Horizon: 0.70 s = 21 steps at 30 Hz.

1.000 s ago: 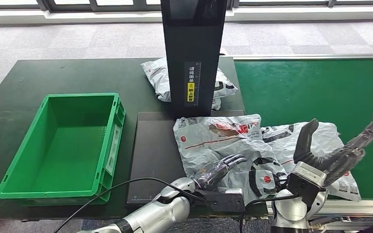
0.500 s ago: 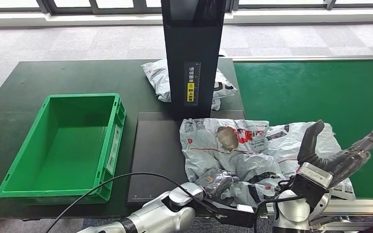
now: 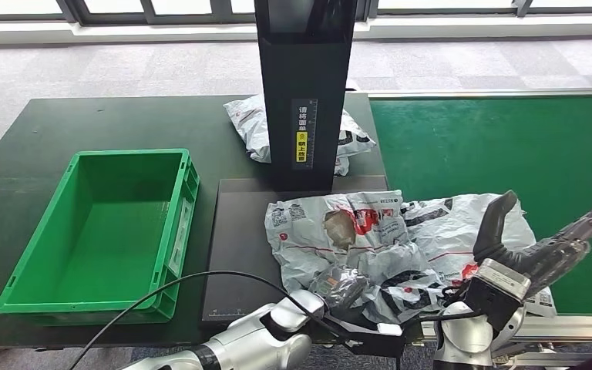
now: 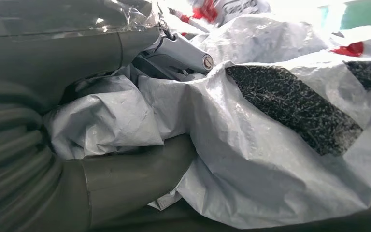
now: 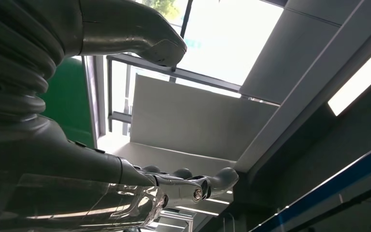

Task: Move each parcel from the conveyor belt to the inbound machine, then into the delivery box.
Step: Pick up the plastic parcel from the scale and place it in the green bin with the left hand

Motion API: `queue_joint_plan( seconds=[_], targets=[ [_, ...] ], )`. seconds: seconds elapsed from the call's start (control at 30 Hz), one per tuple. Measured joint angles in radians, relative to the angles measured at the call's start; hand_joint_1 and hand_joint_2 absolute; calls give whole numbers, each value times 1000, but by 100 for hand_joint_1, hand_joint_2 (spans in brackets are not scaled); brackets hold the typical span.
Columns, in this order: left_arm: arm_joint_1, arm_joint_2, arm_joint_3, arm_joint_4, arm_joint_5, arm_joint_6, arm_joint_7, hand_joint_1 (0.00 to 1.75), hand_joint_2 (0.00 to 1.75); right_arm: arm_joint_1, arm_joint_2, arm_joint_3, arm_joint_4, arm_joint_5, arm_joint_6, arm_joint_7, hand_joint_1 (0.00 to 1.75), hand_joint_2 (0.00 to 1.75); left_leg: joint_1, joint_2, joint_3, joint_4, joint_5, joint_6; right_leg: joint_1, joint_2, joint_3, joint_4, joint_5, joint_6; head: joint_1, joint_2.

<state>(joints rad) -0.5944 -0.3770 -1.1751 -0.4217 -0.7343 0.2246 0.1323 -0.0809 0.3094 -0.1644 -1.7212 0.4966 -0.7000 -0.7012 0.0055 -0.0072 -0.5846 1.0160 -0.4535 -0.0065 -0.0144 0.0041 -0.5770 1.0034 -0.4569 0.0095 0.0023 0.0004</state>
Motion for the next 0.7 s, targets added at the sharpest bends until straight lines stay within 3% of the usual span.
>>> queue_joint_plan(
  seconds=[0.33,0.4,0.5,0.6,0.7],
  targets=[
    [-1,0,-9,9,-16,50,20,175,175,1,0,0,-3,0,0,0,0,175,0,0,0,0,1,0,0,0,0,0,1,0,0,0],
    [-1,0,-8,11,-39,135,45,175,175,3,0,-1,-9,-1,0,0,0,175,0,0,0,0,1,0,0,0,-1,0,1,0,0,0],
    [-3,9,19,-7,-162,359,111,175,175,10,0,-9,-26,-1,0,0,0,175,0,0,-1,0,2,-1,0,0,-2,0,2,0,0,0],
    [45,23,169,-157,-443,466,81,175,175,13,0,-15,-35,0,0,0,0,175,0,0,-2,0,2,-1,0,1,-3,0,2,0,0,0],
    [133,23,434,-403,-629,478,-67,175,175,13,0,-16,-35,5,0,0,0,175,0,6,-3,0,2,-1,-1,7,-6,1,3,0,0,0]
  ],
)
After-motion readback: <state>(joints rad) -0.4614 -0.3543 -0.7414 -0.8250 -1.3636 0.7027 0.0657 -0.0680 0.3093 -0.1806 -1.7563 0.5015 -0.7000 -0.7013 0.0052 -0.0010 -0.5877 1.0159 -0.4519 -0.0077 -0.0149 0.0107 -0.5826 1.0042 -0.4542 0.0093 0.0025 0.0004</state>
